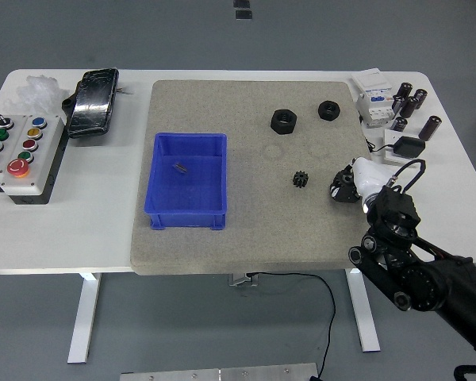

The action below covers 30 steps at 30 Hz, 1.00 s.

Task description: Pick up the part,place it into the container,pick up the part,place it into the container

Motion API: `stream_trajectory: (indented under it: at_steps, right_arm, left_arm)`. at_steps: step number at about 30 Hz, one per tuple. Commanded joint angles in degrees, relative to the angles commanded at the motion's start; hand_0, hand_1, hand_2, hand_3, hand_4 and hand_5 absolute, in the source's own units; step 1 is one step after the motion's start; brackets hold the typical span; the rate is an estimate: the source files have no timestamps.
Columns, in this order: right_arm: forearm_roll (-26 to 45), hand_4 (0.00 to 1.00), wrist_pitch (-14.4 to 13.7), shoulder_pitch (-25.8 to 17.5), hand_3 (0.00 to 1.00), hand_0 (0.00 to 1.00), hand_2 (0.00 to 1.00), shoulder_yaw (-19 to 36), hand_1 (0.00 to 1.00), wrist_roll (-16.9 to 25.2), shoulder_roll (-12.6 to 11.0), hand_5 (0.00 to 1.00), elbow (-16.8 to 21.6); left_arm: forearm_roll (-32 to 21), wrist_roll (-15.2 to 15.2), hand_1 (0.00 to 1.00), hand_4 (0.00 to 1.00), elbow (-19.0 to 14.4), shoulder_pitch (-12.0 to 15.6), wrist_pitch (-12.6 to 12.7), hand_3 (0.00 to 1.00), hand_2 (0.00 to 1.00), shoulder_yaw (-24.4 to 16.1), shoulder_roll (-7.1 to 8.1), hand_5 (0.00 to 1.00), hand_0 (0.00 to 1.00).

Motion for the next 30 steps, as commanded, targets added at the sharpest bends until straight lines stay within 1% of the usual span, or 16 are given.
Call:
stream_trajectory:
  at_steps: [3, 4, 9, 10, 12, 15, 16, 18, 21, 22, 25, 27, 28, 30]
  right_arm:
    - [-1.4, 0.002, -0.8, 0.8, 0.535, 0.162, 0.365, -1.8, 0.342, 0.0, -0.5, 0.002, 2.3]
    - [-1.9, 0.002, -1.0, 1.2, 0.518, 0.168, 0.353, -2.5, 0.333, 0.0, -0.6, 0.002, 3.0]
    - [-4.5, 0.002, -3.2, 4.9, 0.518, 0.168, 0.353, -8.4, 0.333, 0.0, -0.5, 0.002, 8.1]
    - [-4.4, 0.002, -4.1, 5.8, 0.515, 0.185, 0.353, -9.6, 0.351, 0.0, -0.3, 0.002, 8.8]
    - [-4.2, 0.002, -6.2, 7.5, 0.515, 0.185, 0.353, -12.3, 0.351, 0.0, 0.5, 0.002, 10.0]
    - [-3.2, 0.002, -9.1, 9.6, 0.515, 0.185, 0.353, -16.2, 0.351, 0.0, 1.9, 0.002, 10.6]
    - [-2.8, 0.063, -10.1, 10.2, 0.606, 0.407, 0.595, -17.6, 0.592, 0.0, 2.5, 0.164, 10.7]
    - [-1.9, 0.063, -11.9, 11.5, 0.606, 0.407, 0.595, -20.3, 0.592, 0.0, 3.7, 0.164, 10.7]
    - [0.1, 0.063, -13.6, 13.2, 0.606, 0.407, 0.595, -23.9, 0.592, 0.0, 5.1, 0.164, 10.3]
    - [1.4, 0.216, -14.3, 13.9, 0.695, 0.547, 0.696, -25.4, 0.716, 0.0, 5.8, 0.153, 9.7]
    - [5.0, 0.216, -16.4, 15.2, 0.695, 0.547, 0.696, -28.9, 0.716, 0.2, 7.2, 0.153, 8.2]
    - [7.5, 0.216, -18.4, 15.6, 0.695, 0.547, 0.696, -31.2, 0.716, 1.3, 8.0, 0.153, 7.8]
    - [9.0, 0.306, -19.5, 15.8, 0.756, 0.658, 0.803, -32.5, 0.807, 2.0, 8.3, 0.178, 7.7]
    - [11.3, 0.306, -21.0, 15.9, 0.756, 0.658, 0.803, -33.7, 0.807, 3.3, 8.7, 0.178, 7.6]
  left_arm:
    - [0.0, 0.0, 0.569, 0.646, 0.0, 0.1, 0.0, 0.647, 0.530, -0.1, 0.01, 0.416, 0.667]
    - [0.0, 0.1, 0.569, 0.647, 0.0, 0.1, 0.0, 0.648, 0.531, -0.1, 0.01, 0.421, 0.667]
    - [0.3, 0.3, 0.569, 0.647, 0.0, 0.0, 0.0, 0.648, 0.531, -0.4, 0.04, 0.421, 0.667]
    - [0.3, 0.3, 0.569, 0.648, 0.0, 0.0, 0.0, 0.650, 0.531, -0.4, 0.05, 0.423, 0.667]
    - [0.4, 0.3, 0.569, 0.648, 0.0, 0.0, 0.0, 0.650, 0.531, -0.4, 0.09, 0.423, 0.667]
    - [0.3, 0.3, 0.569, 0.648, 0.0, -0.1, 0.0, 0.650, 0.531, -0.3, 0.12, 0.423, 0.667]
    - [0.2, 0.4, 0.568, 0.651, 0.0, -0.1, 0.0, 0.651, 0.532, -0.2, 0.12, 0.435, 0.667]
    - [0.2, 0.4, 0.568, 0.651, 0.0, 0.0, 0.0, 0.651, 0.532, -0.2, 0.12, 0.435, 0.667]
    - [0.2, 0.6, 0.568, 0.651, 0.0, 0.1, 0.1, 0.651, 0.532, -0.3, 0.15, 0.435, 0.667]
    - [0.2, 0.6, 0.569, 0.662, 0.0, 0.2, 0.1, 0.656, 0.533, -0.2, 0.18, 0.455, 0.667]
    - [-0.1, 0.7, 0.569, 0.662, 0.0, 0.3, 0.1, 0.656, 0.533, -0.1, 0.23, 0.455, 0.667]
    - [-0.2, 0.7, 0.569, 0.662, 0.0, 0.3, 0.1, 0.656, 0.533, 0.0, 0.27, 0.455, 0.667]
    - [-0.3, 0.7, 0.569, 0.664, 0.0, 0.2, 0.1, 0.657, 0.533, 0.0, 0.30, 0.462, 0.668]
    - [-0.3, 0.6, 0.569, 0.664, 0.0, 0.2, 0.1, 0.657, 0.533, 0.1, 0.33, 0.462, 0.668]
